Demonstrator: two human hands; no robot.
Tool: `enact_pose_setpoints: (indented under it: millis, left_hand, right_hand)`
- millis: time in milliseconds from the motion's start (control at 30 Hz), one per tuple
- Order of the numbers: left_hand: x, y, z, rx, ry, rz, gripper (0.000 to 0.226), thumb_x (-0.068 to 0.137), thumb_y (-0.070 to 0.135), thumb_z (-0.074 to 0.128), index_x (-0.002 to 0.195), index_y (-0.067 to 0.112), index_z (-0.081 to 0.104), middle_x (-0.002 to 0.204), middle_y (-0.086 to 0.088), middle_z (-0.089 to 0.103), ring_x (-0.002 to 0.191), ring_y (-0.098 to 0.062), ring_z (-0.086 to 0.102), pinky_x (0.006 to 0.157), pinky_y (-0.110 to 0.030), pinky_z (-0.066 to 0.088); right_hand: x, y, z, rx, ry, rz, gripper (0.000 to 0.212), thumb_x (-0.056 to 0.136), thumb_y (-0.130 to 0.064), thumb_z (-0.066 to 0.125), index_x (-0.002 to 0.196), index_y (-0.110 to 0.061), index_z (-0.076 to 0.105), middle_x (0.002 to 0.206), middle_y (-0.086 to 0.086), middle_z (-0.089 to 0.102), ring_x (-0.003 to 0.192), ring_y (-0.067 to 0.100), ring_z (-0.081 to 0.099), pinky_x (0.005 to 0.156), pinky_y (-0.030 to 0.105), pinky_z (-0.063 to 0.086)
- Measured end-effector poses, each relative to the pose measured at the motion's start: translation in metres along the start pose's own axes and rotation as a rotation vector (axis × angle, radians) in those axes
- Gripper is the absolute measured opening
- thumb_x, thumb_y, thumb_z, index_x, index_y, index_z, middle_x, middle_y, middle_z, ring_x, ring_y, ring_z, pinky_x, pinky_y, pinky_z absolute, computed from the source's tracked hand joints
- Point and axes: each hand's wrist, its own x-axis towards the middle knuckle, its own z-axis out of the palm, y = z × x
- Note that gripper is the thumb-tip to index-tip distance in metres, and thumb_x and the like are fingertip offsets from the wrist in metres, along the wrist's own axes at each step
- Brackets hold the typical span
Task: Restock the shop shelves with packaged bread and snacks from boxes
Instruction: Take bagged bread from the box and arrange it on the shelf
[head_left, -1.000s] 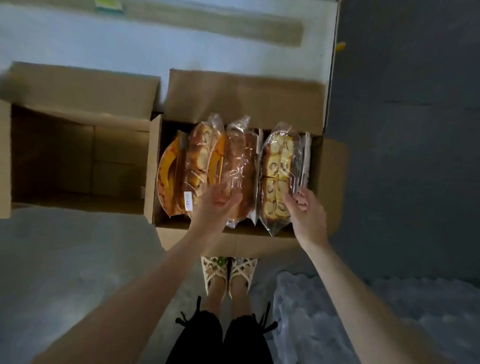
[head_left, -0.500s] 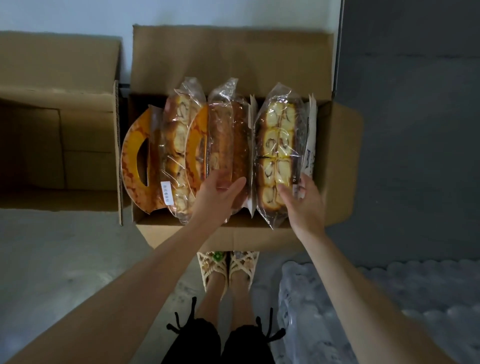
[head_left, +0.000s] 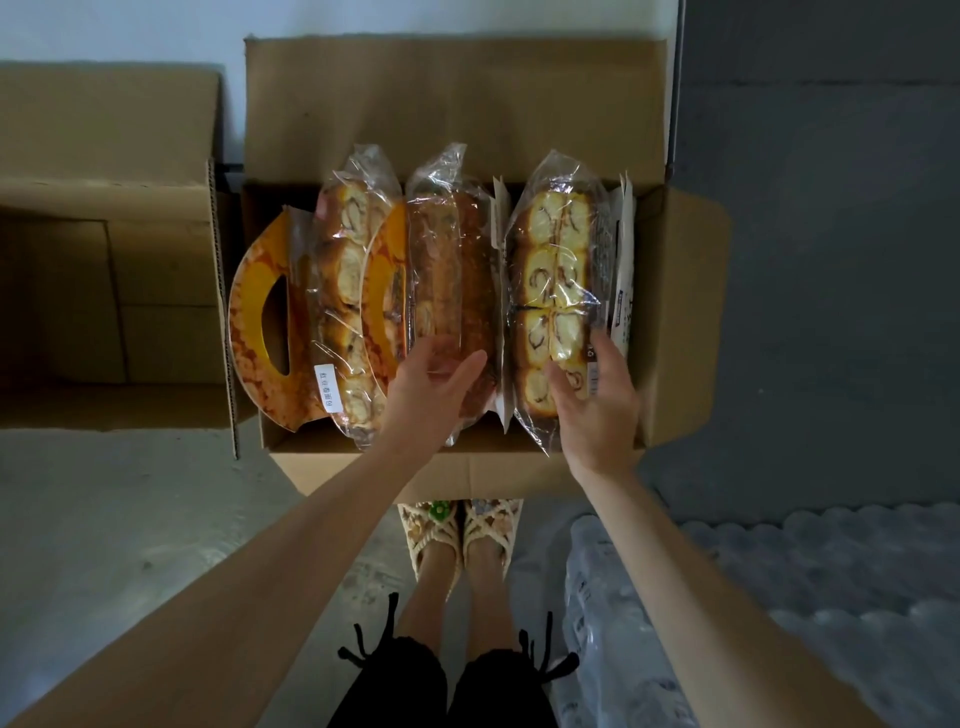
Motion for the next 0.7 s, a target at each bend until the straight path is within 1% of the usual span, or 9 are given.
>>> enact_pose_setpoints:
  millis: [133, 233, 300, 333, 433, 533, 567, 633, 700]
  left_hand:
    - [0.002, 0.001, 0.0, 0.011, -0.001, 0.002, 0.041, 0.092, 0.035, 0.061, 0.127, 0.014, 0.054, 0.102, 0.006, 0.063, 0.097, -0.012, 0.062, 0.069, -0.015, 0.045]
    - [0.005, -0.002, 0.001, 0.026, 0.009, 0.008, 0.04, 0.092, 0.036, 0.062, 0.125, 0.014, 0.056, 0.105, 0.004, 0.065, 0.098, -0.012, 0.062, 0.07, -0.015, 0.045]
    - [0.007, -0.003, 0.002, 0.025, 0.012, 0.005, 0.04, 0.091, 0.037, 0.063, 0.124, 0.015, 0.056, 0.104, 0.004, 0.066, 0.098, -0.012, 0.063, 0.073, -0.017, 0.047]
    - [0.007, -0.003, 0.002, 0.02, 0.013, 0.0, 0.04, 0.091, 0.037, 0.063, 0.124, 0.015, 0.057, 0.105, 0.003, 0.066, 0.098, -0.013, 0.063, 0.074, -0.018, 0.048]
    - [0.009, -0.005, 0.002, 0.023, 0.018, -0.01, 0.039, 0.091, 0.038, 0.063, 0.123, 0.015, 0.057, 0.105, 0.003, 0.066, 0.098, -0.013, 0.063, 0.072, -0.017, 0.047]
    - [0.013, -0.006, 0.003, 0.024, 0.02, -0.016, 0.037, 0.091, 0.038, 0.063, 0.12, 0.016, 0.058, 0.103, 0.003, 0.065, 0.097, -0.014, 0.063, 0.069, -0.017, 0.046]
    - [0.014, -0.006, 0.003, 0.019, 0.02, -0.019, 0.034, 0.091, 0.038, 0.063, 0.118, 0.017, 0.058, 0.102, 0.003, 0.065, 0.096, -0.014, 0.063, 0.067, -0.017, 0.045]
    - [0.017, -0.009, 0.004, 0.01, 0.019, -0.015, 0.031, 0.091, 0.037, 0.063, 0.115, 0.017, 0.058, 0.102, 0.002, 0.066, 0.096, -0.016, 0.063, 0.069, -0.018, 0.046]
    - [0.02, -0.011, 0.004, 0.013, 0.026, -0.009, 0.032, 0.091, 0.038, 0.063, 0.114, 0.016, 0.058, 0.103, 0.0, 0.066, 0.097, -0.017, 0.064, 0.072, -0.022, 0.049]
  right_hand:
    - [0.005, 0.003, 0.001, -0.052, -0.073, 0.061, 0.073, 0.088, -0.031, 0.069, 0.147, -0.007, 0.034, 0.152, 0.009, 0.038, 0.141, 0.021, 0.033, 0.117, 0.043, 0.029]
    - [0.011, 0.005, 0.008, -0.178, -0.145, 0.041, 0.083, 0.087, -0.048, 0.065, 0.151, -0.011, 0.026, 0.153, 0.007, 0.036, 0.141, 0.022, 0.033, 0.116, 0.041, 0.029]
    - [0.019, 0.004, 0.01, -0.246, -0.194, 0.11, 0.089, 0.089, -0.052, 0.06, 0.153, -0.009, 0.016, 0.156, 0.008, 0.031, 0.142, 0.026, 0.031, 0.114, 0.039, 0.027]
    - [0.023, 0.001, 0.01, -0.25, -0.211, 0.156, 0.091, 0.089, -0.054, 0.059, 0.153, -0.009, 0.014, 0.155, 0.009, 0.033, 0.141, 0.027, 0.033, 0.113, 0.04, 0.03]
    - [0.035, 0.0, 0.011, -0.147, -0.246, 0.272, 0.089, 0.087, -0.055, 0.06, 0.153, -0.013, 0.018, 0.149, 0.005, 0.044, 0.135, 0.027, 0.043, 0.112, 0.044, 0.035]
    - [0.044, 0.003, 0.01, 0.019, -0.274, 0.39, 0.083, 0.088, -0.051, 0.061, 0.153, -0.017, 0.021, 0.147, 0.001, 0.046, 0.135, 0.023, 0.043, 0.114, 0.04, 0.033]
    - [0.046, 0.005, 0.009, 0.06, -0.281, 0.414, 0.08, 0.088, -0.051, 0.061, 0.152, -0.019, 0.025, 0.144, -0.001, 0.049, 0.133, 0.022, 0.045, 0.113, 0.04, 0.035]
    - [0.048, 0.011, 0.008, 0.076, -0.276, 0.405, 0.067, 0.087, -0.052, 0.062, 0.145, -0.023, 0.041, 0.126, -0.007, 0.059, 0.117, 0.016, 0.055, 0.105, 0.035, 0.044]
    - [0.046, 0.014, 0.008, 0.042, -0.237, 0.356, 0.051, 0.09, -0.05, 0.06, 0.133, -0.023, 0.056, 0.108, -0.01, 0.062, 0.1, 0.01, 0.059, 0.088, 0.025, 0.05]
